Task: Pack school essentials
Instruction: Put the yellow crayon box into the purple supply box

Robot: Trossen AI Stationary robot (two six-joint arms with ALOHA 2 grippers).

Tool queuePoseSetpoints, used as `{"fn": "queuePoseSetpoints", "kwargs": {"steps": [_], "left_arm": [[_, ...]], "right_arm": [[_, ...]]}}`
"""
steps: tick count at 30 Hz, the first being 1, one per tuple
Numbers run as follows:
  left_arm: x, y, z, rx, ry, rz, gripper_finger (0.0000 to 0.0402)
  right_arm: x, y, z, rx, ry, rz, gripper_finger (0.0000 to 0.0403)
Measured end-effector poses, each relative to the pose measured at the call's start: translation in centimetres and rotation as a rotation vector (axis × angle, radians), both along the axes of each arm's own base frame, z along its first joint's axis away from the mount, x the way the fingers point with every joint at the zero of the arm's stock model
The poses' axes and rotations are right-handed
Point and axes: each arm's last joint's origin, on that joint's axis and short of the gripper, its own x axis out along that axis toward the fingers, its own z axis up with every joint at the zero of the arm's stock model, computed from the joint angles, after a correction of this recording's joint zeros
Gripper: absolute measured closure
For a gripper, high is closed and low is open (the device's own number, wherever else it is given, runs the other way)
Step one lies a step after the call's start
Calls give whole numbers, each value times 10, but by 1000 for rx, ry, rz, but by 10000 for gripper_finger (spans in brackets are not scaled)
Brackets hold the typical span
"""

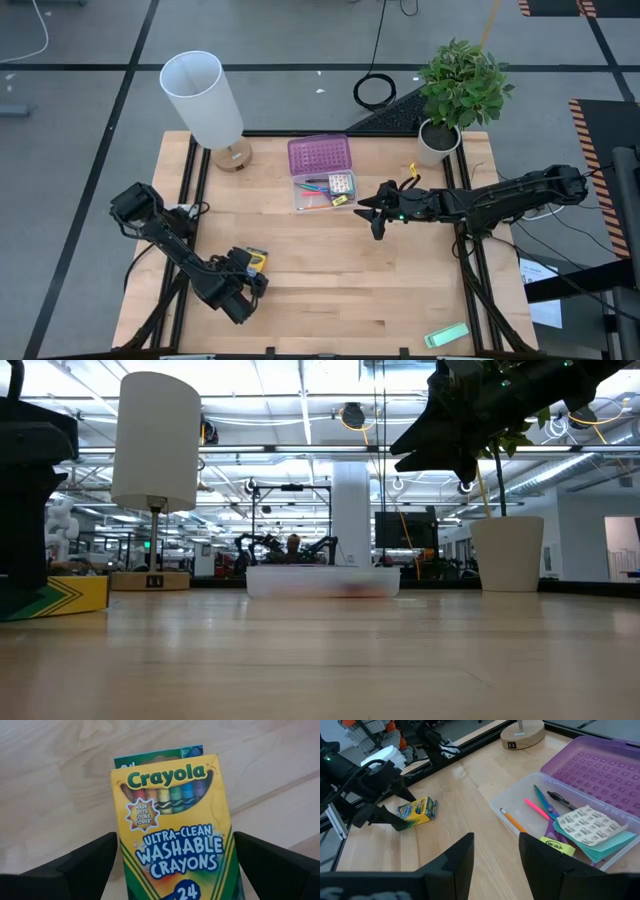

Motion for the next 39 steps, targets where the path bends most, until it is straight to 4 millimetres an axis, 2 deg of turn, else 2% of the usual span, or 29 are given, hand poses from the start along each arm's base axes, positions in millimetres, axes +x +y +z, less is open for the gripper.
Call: {"fn": "queuePoseSetpoints", "kwargs": {"steps": [12, 22, 39], "left_arm": [[6, -7, -31, 62, 55, -19, 5], [3, -10, -32, 104, 45, -73, 5], [3, -9, -33, 98, 44, -49, 5]], "right_arm": [[0, 0, 0, 2, 0, -1, 252], [0, 0, 0, 2, -1, -1, 252], [0, 0, 0, 2, -1, -1, 252]]}}
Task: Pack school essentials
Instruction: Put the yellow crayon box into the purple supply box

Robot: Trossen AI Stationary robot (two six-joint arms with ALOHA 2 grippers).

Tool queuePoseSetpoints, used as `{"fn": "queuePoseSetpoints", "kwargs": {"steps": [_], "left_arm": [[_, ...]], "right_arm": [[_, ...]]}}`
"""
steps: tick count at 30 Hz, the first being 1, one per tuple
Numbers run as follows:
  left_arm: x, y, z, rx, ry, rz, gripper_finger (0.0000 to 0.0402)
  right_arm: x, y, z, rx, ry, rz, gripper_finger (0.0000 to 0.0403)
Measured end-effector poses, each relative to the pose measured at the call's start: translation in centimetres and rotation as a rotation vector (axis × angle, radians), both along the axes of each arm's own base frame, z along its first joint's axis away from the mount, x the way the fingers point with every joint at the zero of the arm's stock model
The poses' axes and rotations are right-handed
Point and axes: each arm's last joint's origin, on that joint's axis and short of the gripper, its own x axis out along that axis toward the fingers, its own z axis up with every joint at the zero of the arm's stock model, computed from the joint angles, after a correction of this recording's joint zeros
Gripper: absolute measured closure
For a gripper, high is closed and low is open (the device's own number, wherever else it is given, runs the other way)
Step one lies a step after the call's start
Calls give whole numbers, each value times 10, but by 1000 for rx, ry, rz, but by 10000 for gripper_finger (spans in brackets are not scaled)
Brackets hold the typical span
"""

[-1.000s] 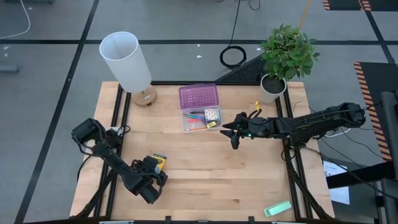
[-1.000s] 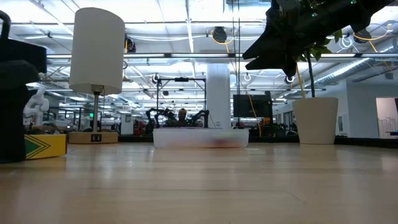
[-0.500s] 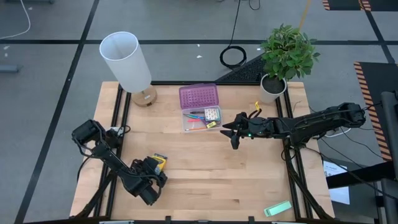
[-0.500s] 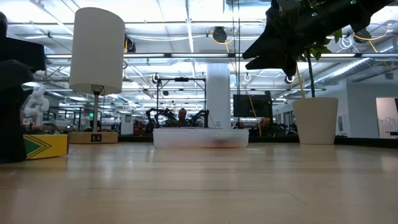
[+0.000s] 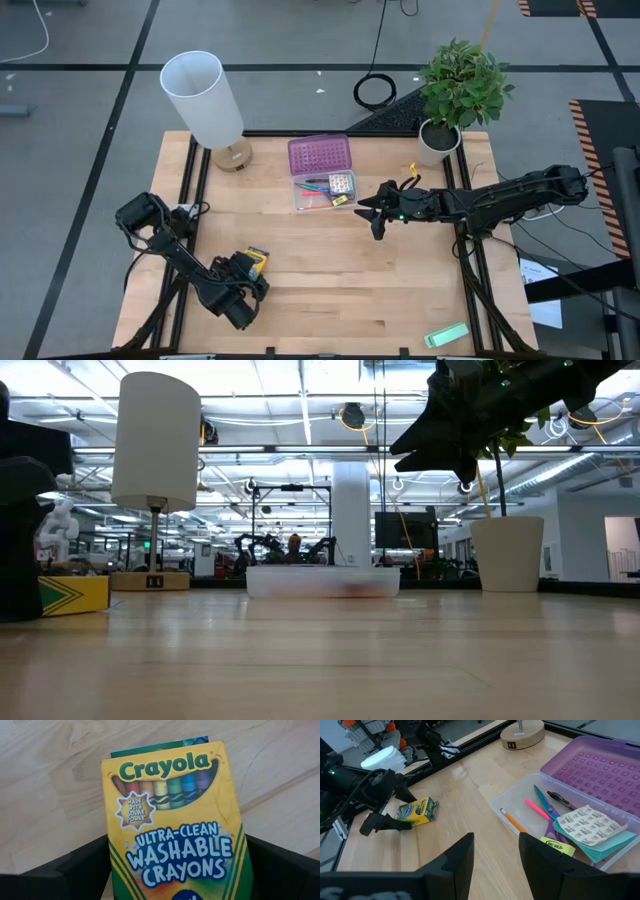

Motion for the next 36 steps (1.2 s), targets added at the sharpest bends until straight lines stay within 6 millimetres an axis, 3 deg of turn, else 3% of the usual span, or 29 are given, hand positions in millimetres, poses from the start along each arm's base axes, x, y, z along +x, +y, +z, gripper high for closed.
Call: {"fn": "queuePoseSetpoints", "kwargs": {"steps": [10, 18, 21, 36], "left_arm": [[0, 0, 0, 1, 1, -3, 9], [1, 0, 0, 6, -7, -13, 81], [1, 0, 0, 6, -8, -14, 91], [1, 0, 0, 24, 2, -48, 55]], "right_arm": [[0, 0, 0, 0, 0, 0, 252], [0, 0, 0, 0, 0, 0, 252], [0, 0, 0, -1, 0, 0, 252], [0, 0, 0, -2, 1, 1, 252]]}}
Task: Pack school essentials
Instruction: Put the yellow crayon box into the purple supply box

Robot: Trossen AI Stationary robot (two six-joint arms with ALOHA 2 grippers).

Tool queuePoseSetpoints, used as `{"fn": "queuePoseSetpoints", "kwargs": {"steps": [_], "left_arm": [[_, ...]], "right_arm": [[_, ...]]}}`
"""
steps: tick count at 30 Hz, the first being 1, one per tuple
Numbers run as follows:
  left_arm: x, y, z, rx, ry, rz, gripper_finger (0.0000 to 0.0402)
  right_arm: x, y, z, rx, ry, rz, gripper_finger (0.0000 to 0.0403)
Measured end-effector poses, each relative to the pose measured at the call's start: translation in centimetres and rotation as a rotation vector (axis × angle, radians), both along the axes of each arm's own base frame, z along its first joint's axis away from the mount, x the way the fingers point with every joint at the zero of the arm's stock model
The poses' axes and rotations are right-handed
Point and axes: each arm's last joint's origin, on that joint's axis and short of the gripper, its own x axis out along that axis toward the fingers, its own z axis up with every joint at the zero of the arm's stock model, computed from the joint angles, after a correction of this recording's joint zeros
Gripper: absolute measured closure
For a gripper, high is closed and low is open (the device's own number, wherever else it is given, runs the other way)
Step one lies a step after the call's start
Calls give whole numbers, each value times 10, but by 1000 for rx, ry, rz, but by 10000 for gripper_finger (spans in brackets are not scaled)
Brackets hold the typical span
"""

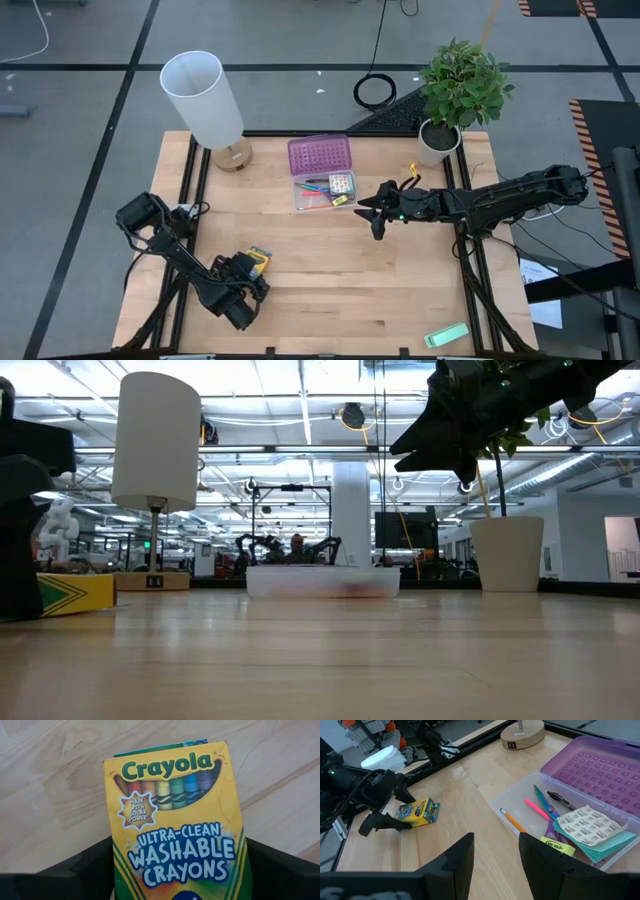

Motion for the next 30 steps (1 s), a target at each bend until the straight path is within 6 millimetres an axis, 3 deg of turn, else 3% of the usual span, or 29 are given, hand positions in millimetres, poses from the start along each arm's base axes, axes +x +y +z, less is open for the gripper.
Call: {"fn": "queuePoseSetpoints", "kwargs": {"steps": [9, 19, 30], "left_arm": [[1, 1, 0, 29, -11, -26, 55], [2, 12, 31, 36, -65, -99, 55], [29, 51, 55, 87, 27, -330, 55]], "right_arm": [[0, 0, 0, 0, 0, 0, 252], [0, 0, 0, 1, 0, 2, 252], [0, 0, 0, 4, 0, 4, 252]]}}
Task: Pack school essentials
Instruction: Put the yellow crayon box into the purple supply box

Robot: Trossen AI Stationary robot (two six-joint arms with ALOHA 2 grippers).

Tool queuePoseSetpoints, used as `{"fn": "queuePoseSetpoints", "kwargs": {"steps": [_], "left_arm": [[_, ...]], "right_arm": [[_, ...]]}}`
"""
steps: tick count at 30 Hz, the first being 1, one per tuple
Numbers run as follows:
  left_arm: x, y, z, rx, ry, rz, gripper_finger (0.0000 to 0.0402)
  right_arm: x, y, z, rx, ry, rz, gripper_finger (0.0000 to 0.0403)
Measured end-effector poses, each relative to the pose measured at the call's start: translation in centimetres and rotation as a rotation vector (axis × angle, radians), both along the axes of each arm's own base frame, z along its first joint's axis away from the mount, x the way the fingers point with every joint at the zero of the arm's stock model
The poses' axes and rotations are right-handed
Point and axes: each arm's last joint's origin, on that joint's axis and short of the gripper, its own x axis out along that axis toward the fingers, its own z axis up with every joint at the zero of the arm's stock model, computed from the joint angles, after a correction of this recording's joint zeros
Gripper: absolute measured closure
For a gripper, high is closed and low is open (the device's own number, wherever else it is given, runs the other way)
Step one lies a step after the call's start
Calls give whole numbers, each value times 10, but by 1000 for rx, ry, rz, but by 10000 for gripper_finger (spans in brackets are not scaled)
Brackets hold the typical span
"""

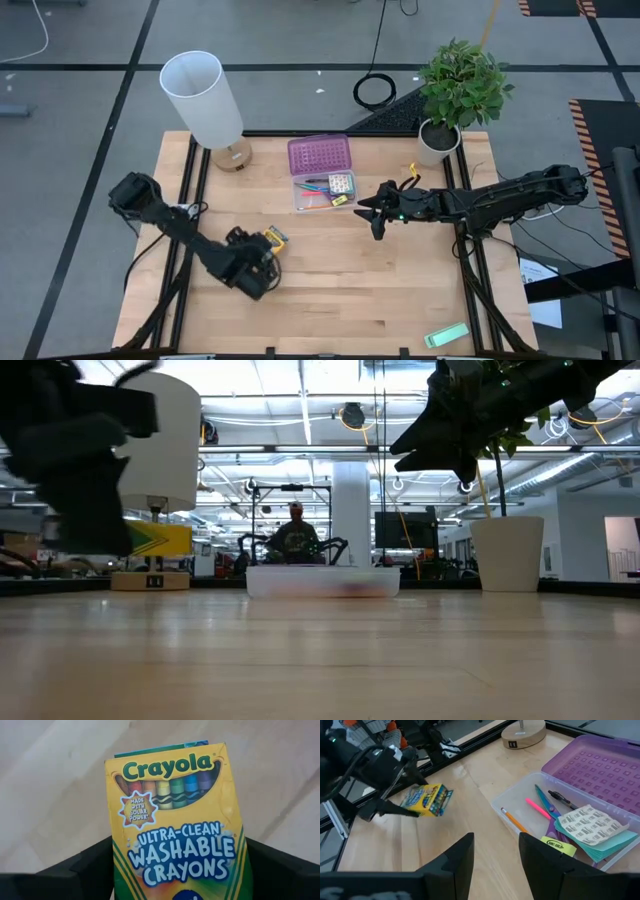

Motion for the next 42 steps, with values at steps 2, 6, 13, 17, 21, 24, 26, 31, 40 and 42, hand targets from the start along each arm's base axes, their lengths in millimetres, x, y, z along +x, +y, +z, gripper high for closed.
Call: {"fn": "queuePoseSetpoints", "kwargs": {"steps": [2, 6, 13, 17, 21, 24, 26, 31, 40, 42], "left_arm": [[5, 10, 5, 17, 19, -43, 55], [12, 33, 19, 34, 29, -79, 55], [30, 66, 57, 10, -42, -264, 55], [43, 83, 79, 14, -94, -351, 55], [55, 100, 101, 26, -107, -432, 55], [63, 111, 116, 59, -120, -494, 55], [65, 116, 126, 94, -128, -524, 55], [70, 131, 144, 154, -146, -564, 55], [75, 162, 156, 140, -213, -614, 55], [78, 169, 153, 131, -211, -622, 55]], "right_arm": [[0, 0, 0, 3, 1, 4, 252], [0, 2, 0, 13, 3, 34, 252], [-1, 10, 0, -19, 7, 79, 252], [-1, 13, 0, -30, 10, 95, 252], [-1, 16, 0, -36, 11, 109, 252], [-1, 18, 0, -43, 12, 122, 252], [-2, 19, 0, -53, 14, 131, 252], [-7, 19, 4, -60, 12, 133, 252], [-27, 22, 22, -60, -28, 150, 252], [-31, 24, 25, -68, -40, 144, 252]]}}
